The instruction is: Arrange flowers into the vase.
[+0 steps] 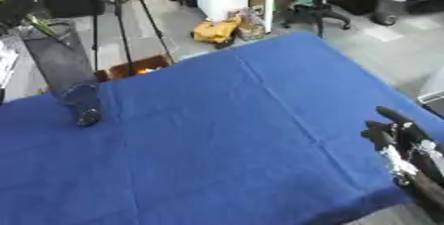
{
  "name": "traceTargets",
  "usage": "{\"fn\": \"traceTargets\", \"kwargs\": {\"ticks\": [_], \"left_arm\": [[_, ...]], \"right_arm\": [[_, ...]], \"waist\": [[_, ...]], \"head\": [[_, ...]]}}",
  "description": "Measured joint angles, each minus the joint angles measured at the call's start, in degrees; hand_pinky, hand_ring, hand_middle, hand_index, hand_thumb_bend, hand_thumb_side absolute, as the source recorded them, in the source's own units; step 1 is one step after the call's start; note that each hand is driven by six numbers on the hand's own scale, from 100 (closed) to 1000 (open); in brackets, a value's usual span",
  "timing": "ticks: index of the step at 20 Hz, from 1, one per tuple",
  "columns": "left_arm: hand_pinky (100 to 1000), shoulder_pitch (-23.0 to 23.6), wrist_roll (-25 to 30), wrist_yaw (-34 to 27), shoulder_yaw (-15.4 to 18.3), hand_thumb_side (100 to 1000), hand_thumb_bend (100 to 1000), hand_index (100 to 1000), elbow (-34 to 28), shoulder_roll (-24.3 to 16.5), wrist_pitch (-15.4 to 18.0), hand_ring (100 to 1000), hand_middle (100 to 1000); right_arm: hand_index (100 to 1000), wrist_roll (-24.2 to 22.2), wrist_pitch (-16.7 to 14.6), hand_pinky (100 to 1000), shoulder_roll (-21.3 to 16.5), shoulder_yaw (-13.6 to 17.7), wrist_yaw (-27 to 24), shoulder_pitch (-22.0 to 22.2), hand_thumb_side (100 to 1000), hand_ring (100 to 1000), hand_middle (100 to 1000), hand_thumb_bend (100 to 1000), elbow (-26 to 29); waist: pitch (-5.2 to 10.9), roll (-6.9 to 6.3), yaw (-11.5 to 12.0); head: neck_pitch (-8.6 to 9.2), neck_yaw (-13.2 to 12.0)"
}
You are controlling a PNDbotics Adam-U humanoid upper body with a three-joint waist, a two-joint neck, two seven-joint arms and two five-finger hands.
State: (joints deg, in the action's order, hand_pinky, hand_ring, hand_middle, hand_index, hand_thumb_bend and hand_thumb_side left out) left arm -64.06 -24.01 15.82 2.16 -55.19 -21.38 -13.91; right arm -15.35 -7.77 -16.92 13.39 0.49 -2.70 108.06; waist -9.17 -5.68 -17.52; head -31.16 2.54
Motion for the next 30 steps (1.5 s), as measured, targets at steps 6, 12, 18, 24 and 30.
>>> {"fn": "traceTargets", "kwargs": {"ticks": [6,12,18,24,30], "left_arm": [[432,0.08,0.48,1.26,0.36,598,886,661,0.01,0.07,-0.92,507,462],[479,0.07,2.77,2.90,0.36,601,879,688,0.56,0.08,-3.41,536,492],[520,0.05,7.30,6.38,0.34,592,871,705,1.40,-0.08,-7.23,563,516],[532,0.03,10.27,9.08,0.58,589,881,712,1.41,-0.27,-8.82,571,523],[673,0.02,10.84,10.99,0.51,573,990,759,1.63,-0.75,-9.91,655,595]], "right_arm": [[959,-0.02,-0.03,857,0.00,0.00,0.00,0.03,574,902,638,100,-0.02],[959,-0.05,-0.05,857,0.00,0.01,0.00,0.09,574,901,638,100,-0.16],[958,-0.05,-0.05,857,0.00,0.02,0.00,0.20,574,901,638,100,-0.34],[958,-0.05,-0.06,857,0.00,0.03,0.00,0.20,575,901,638,100,-0.34],[958,-0.06,-0.04,856,0.00,0.05,0.00,0.21,574,901,637,100,-0.35]], "waist": [[0.00,0.00,0.21],[0.00,0.00,0.22],[0.02,0.00,0.32],[0.04,0.00,0.37],[0.06,0.00,0.72]], "head": [[0.00,0.09],[0.00,0.09],[-0.01,0.17],[-0.02,0.34],[-0.02,0.54]]}}
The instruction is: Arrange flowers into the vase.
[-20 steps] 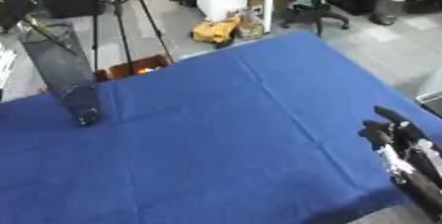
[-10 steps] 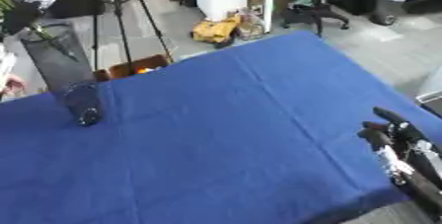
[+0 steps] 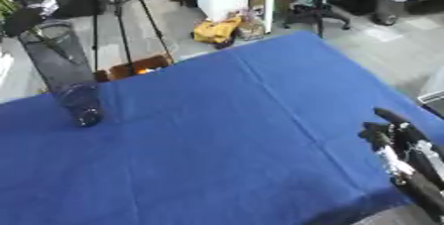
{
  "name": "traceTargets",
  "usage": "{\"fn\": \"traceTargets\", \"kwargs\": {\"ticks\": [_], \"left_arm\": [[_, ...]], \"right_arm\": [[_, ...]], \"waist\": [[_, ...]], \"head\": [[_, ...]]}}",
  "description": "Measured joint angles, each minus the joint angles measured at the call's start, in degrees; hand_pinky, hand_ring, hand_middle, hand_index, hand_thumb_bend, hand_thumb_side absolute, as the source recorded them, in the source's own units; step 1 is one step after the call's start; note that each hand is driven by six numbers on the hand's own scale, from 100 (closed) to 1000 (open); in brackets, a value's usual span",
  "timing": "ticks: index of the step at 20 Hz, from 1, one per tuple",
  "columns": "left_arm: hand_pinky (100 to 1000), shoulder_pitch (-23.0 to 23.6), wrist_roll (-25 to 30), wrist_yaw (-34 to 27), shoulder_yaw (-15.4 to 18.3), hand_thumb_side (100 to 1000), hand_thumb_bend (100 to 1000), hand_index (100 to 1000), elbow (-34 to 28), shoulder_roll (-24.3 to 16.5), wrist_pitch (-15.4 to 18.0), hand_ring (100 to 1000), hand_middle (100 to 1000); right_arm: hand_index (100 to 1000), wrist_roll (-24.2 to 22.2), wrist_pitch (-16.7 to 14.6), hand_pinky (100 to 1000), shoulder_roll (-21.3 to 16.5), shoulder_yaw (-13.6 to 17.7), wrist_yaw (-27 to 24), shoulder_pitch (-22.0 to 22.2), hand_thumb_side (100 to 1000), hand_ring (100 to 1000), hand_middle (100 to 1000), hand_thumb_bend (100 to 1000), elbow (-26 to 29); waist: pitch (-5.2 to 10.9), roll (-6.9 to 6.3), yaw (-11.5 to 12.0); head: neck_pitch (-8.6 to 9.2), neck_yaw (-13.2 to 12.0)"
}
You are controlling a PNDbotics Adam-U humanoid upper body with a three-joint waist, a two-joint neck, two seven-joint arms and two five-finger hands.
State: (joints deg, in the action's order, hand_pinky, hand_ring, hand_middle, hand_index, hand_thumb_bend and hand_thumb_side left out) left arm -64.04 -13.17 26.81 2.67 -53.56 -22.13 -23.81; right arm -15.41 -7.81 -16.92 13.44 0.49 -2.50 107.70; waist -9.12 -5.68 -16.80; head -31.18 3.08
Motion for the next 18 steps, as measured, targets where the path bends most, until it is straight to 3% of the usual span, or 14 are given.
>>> {"fn": "traceTargets", "kwargs": {"ticks": [7,18], "left_arm": [[731,0.00,-0.49,6.32,-0.02,560,1000,784,0.50,-0.57,-2.28,693,628],[774,0.00,8.46,15.12,0.27,598,1000,802,4.30,-1.07,-3.06,722,648]], "right_arm": [[957,-0.13,0.13,857,0.00,0.21,0.00,0.00,574,901,637,100,-0.10],[955,-0.18,0.24,857,0.00,0.33,0.00,0.00,574,901,636,100,-0.34]], "waist": [[0.00,0.00,0.29],[0.01,0.00,0.26]], "head": [[-0.08,0.16],[-0.09,0.55]]}}
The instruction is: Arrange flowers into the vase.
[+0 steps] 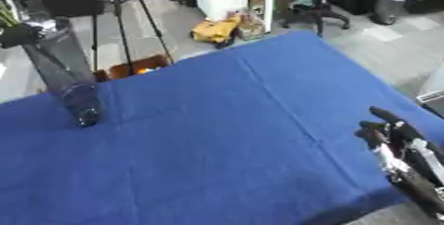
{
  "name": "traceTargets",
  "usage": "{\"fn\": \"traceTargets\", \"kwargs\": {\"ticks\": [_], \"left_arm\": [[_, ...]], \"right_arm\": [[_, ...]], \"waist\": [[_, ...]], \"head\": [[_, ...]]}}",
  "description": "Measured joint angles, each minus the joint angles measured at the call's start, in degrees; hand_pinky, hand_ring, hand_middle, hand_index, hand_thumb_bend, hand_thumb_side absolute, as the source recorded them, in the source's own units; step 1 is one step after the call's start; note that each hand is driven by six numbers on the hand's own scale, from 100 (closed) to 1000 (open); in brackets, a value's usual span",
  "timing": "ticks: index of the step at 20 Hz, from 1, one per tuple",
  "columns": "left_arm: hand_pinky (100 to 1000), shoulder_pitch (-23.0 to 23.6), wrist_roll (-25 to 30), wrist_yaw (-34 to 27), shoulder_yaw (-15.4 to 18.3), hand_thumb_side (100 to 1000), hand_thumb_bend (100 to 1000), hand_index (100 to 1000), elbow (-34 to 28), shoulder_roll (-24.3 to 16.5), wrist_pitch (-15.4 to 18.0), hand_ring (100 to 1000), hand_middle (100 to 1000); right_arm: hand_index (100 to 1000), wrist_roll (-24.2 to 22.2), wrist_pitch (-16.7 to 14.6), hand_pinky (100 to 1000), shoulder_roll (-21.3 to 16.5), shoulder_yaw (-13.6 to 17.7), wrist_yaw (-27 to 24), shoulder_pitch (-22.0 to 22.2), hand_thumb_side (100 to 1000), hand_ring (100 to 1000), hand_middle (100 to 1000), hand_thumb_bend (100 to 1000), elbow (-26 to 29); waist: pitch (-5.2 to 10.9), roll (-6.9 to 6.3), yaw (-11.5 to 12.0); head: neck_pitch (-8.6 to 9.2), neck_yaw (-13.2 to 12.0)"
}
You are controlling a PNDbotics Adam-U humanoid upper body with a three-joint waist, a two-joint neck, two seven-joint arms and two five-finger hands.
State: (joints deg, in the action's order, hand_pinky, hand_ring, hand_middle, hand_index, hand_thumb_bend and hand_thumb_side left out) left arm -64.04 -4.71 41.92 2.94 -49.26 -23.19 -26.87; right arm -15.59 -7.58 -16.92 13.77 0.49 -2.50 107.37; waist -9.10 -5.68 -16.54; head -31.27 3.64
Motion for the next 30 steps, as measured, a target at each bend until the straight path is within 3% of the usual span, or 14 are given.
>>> {"fn": "traceTargets", "kwargs": {"ticks": [7,21,30], "left_arm": [[779,-0.33,4.30,1.94,1.18,618,1000,806,0.81,-0.02,-0.25,724,645],[789,-0.13,7.29,3.08,1.21,636,1000,811,1.49,-0.37,0.07,730,650],[783,3.13,9.06,1.92,1.16,642,1000,812,-0.97,-1.32,1.41,728,650]], "right_arm": [[955,0.00,0.00,857,0.01,0.01,0.00,0.00,573,901,636,100,0.00],[954,0.02,0.02,857,0.04,0.34,0.00,0.02,573,901,635,100,-0.03],[953,0.21,0.21,857,0.40,0.66,0.00,0.31,573,901,636,100,-0.12]], "waist": [[0.00,0.00,0.00],[0.31,0.00,0.22],[1.05,0.02,1.72]], "head": [[-0.01,0.06],[-0.31,0.59],[-0.49,1.70]]}}
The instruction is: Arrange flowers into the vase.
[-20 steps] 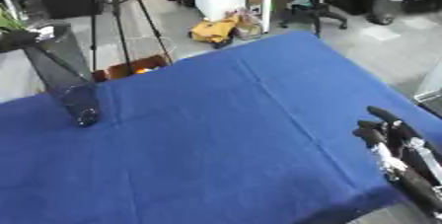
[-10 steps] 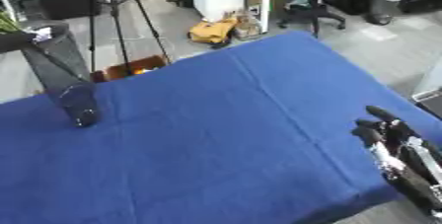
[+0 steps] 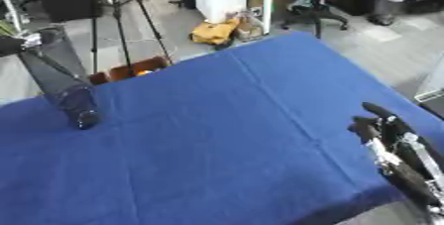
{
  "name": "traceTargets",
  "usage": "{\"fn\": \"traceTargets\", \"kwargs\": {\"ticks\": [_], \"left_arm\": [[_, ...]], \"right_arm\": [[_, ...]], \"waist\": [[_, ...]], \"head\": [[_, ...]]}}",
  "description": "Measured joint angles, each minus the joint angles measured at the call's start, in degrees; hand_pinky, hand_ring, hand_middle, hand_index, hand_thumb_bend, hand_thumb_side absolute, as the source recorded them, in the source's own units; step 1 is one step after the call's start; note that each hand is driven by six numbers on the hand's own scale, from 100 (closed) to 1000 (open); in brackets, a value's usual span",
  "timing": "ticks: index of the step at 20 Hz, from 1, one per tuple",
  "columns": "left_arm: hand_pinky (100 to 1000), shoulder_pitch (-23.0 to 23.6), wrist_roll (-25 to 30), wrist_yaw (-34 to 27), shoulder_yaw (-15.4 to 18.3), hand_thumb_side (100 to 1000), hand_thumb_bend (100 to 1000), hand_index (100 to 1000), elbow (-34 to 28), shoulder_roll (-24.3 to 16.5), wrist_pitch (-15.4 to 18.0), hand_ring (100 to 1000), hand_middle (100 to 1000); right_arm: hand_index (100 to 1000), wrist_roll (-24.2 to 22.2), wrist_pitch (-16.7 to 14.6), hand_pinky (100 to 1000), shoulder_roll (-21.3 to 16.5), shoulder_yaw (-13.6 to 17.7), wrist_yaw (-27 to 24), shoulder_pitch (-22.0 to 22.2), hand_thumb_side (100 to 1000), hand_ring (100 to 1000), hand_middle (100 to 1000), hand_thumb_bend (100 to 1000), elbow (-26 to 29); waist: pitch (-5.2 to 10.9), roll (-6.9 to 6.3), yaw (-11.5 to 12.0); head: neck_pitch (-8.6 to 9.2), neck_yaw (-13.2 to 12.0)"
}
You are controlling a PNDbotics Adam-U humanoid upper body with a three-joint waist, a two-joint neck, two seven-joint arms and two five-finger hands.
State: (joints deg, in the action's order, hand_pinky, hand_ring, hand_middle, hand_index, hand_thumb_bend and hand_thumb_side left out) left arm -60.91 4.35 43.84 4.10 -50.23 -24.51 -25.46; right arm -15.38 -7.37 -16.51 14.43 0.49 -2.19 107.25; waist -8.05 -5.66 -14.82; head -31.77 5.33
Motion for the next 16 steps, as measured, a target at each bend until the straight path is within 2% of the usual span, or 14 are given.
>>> {"fn": "traceTargets", "kwargs": {"ticks": [12,13,16], "left_arm": [[741,0.86,-2.76,-3.23,-0.37,663,1000,800,-0.25,-0.10,0.96,708,630],[725,0.86,-3.08,-3.47,-0.41,723,1000,794,-0.10,-0.10,1.09,699,622],[725,1.18,-4.26,-4.20,-0.72,723,1000,794,0.02,-0.02,1.49,699,622]], "right_arm": [[951,0.04,0.02,857,0.09,0.02,0.00,0.01,573,901,636,100,-0.24],[951,0.04,0.02,857,0.09,0.02,0.00,0.01,573,901,637,100,-0.24],[951,0.04,0.01,857,0.09,0.02,0.00,-0.01,573,901,637,100,-0.25]], "waist": [[0.00,0.00,-0.10],[0.00,0.00,-0.11],[0.00,0.00,-0.11]], "head": [[-0.01,0.35],[-0.01,0.36],[-0.01,0.41]]}}
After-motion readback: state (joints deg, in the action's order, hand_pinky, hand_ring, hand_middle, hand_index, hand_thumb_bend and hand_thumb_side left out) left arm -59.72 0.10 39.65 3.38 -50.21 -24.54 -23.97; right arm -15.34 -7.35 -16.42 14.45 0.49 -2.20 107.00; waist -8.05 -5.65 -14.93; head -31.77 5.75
